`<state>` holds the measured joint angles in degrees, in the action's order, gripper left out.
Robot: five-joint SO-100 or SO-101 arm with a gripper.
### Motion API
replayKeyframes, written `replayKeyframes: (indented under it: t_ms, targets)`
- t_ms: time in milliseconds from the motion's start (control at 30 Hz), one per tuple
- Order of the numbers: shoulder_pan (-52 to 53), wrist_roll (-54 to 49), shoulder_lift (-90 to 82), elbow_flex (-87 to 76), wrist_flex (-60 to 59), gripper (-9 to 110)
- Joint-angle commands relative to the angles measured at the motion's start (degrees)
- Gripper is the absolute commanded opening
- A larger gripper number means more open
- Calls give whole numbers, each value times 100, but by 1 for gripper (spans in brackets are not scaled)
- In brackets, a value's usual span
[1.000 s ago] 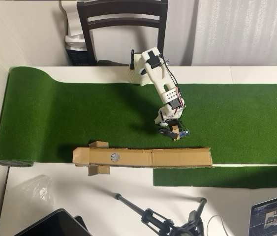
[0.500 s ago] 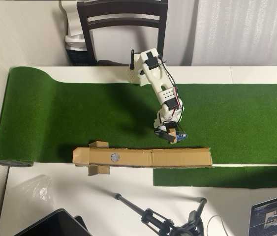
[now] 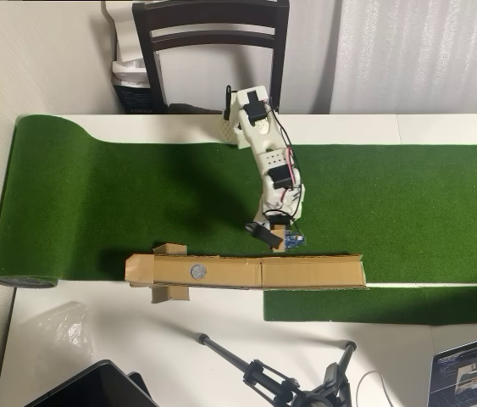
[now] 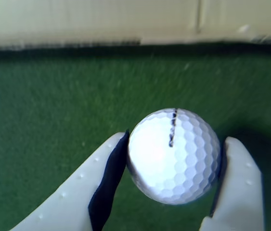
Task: Pick up the golf ball and place it on the gray mark at the back.
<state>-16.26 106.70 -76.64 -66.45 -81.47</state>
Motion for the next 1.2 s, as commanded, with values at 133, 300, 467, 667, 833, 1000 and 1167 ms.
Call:
replayKeyframes:
  t_ms: [133,300,467,667,833,1000,1167]
  targets:
    - [633,-615,-615,1503,-9,30]
    - [976,-993,-606,1784,79,30]
    - [1318,-1327,-510,2083,132,30]
    - [1784,-1696,-510,2065,659,30]
    - [2101,-1696,-255,2083,1020,30]
    - [2347,-1687,255,2118,1723,30]
    - [2399,-1670,580,2118,2268,30]
